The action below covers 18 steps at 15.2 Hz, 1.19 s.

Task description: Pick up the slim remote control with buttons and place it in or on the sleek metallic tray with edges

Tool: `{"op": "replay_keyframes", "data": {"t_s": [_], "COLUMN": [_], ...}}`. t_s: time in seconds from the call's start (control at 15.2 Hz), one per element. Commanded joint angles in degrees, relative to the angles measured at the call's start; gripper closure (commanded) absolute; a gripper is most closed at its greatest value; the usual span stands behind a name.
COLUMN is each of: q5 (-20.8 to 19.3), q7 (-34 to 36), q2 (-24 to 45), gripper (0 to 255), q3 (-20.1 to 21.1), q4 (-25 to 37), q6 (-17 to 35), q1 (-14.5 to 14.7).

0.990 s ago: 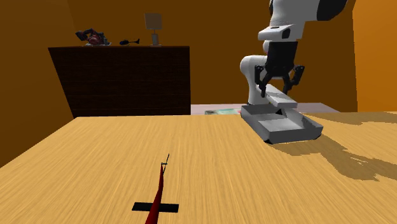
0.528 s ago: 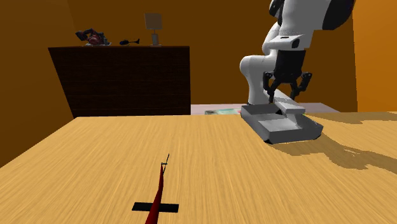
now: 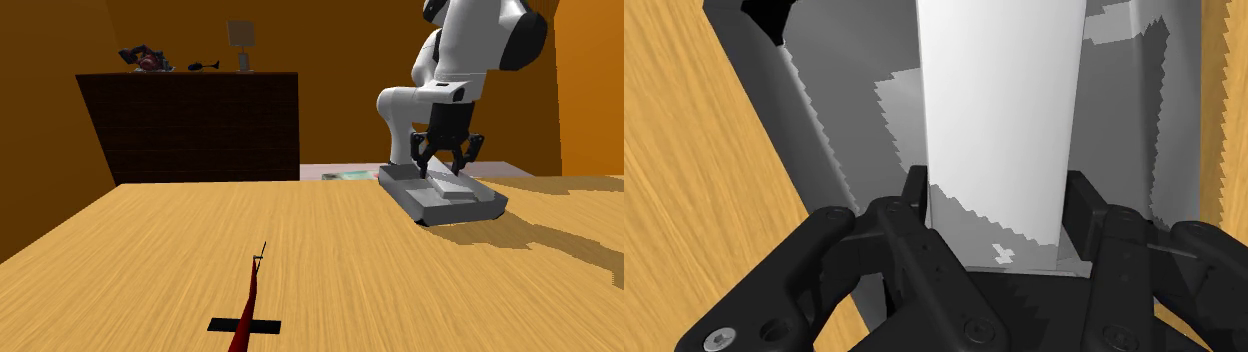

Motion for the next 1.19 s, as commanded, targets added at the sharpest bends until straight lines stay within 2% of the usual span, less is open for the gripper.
{"op": "replay_keyframes", "data": {"t_s": [0.0,0.46,0.53,0.86,1.12], "q5": [0.3,0.3,0.3,0.3,-2.2], "q7": [-0.1,-0.1,-0.1,-0.1,0.2], "q2": [0.6,0.6,0.6,0.6,-2.9], "gripper": [255,255,0,0,0], "q3": [0.4,0.4,0.4,0.4,-2.5], "q4": [-0.7,-0.7,-0.7,-0.7,4.6], "q6": [1.4,1.4,1.4,1.4,-7.4], "q1": [0.0,0.0,0.0,0.0,-0.6]}}
